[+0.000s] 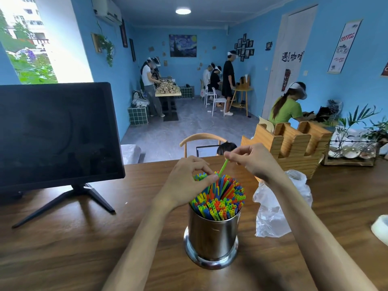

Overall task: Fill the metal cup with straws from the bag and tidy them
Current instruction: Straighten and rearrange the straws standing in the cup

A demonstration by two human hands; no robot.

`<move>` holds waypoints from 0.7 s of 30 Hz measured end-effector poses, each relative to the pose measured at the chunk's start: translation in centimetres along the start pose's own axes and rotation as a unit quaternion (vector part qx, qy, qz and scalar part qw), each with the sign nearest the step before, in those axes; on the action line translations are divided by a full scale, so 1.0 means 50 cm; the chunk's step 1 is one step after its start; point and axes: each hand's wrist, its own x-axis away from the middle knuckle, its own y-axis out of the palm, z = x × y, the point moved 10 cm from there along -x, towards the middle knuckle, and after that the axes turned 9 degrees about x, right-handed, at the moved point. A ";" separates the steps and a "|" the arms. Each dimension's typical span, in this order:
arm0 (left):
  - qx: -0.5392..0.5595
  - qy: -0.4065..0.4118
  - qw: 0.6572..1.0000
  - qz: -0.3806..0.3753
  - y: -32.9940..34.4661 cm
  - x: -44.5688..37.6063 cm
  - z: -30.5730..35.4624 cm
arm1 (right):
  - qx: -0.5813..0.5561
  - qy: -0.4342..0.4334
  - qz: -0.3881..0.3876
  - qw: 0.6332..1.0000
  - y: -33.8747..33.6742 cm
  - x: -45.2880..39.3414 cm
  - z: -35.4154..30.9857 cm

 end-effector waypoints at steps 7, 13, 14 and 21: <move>0.066 -0.016 0.997 0.039 -0.010 -0.016 0.000 | -0.123 -0.136 0.164 0.969 -0.101 0.026 -0.107; 0.110 -0.008 0.994 -0.009 0.010 -0.024 0.000 | -0.251 -0.168 0.216 0.928 -0.147 0.044 -0.125; 0.121 0.000 0.993 -0.007 0.006 -0.023 0.004 | -0.268 -0.163 0.220 0.924 -0.150 0.045 -0.121; 0.265 -0.036 0.961 0.074 -0.041 -0.025 -0.002 | -0.342 -0.145 0.161 0.914 -0.129 0.039 -0.091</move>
